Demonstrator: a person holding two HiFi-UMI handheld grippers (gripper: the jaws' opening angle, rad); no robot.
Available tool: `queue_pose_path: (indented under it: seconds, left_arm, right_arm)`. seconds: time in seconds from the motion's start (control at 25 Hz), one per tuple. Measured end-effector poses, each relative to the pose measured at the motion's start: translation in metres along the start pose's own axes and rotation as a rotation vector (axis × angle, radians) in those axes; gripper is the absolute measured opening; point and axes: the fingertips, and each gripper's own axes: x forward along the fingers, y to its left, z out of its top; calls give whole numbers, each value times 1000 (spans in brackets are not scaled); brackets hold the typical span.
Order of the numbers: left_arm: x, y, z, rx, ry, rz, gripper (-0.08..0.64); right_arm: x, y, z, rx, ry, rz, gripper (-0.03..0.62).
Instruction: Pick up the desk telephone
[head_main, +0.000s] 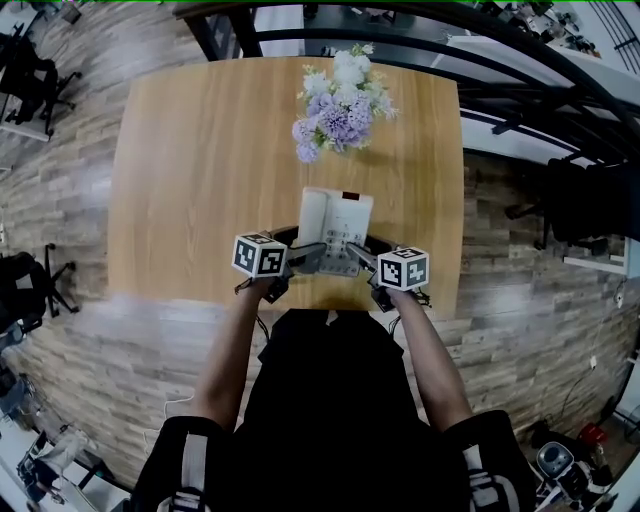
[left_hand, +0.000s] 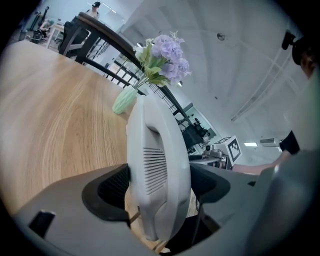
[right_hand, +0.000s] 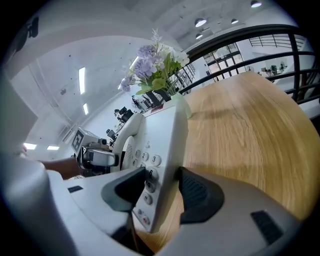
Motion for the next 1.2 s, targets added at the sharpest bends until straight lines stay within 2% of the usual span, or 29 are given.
queue_pose_path:
  seconds: [0.48, 1.2]
  left_arm:
    - [2, -41, -2, -53, -131, 64, 382]
    - [-1, -79, 2, -15, -215, 152, 382]
  right_arm:
    - [-37, 1, 11, -123, 44, 66, 224]
    - [-68, 5, 17, -175, 16, 143, 221]
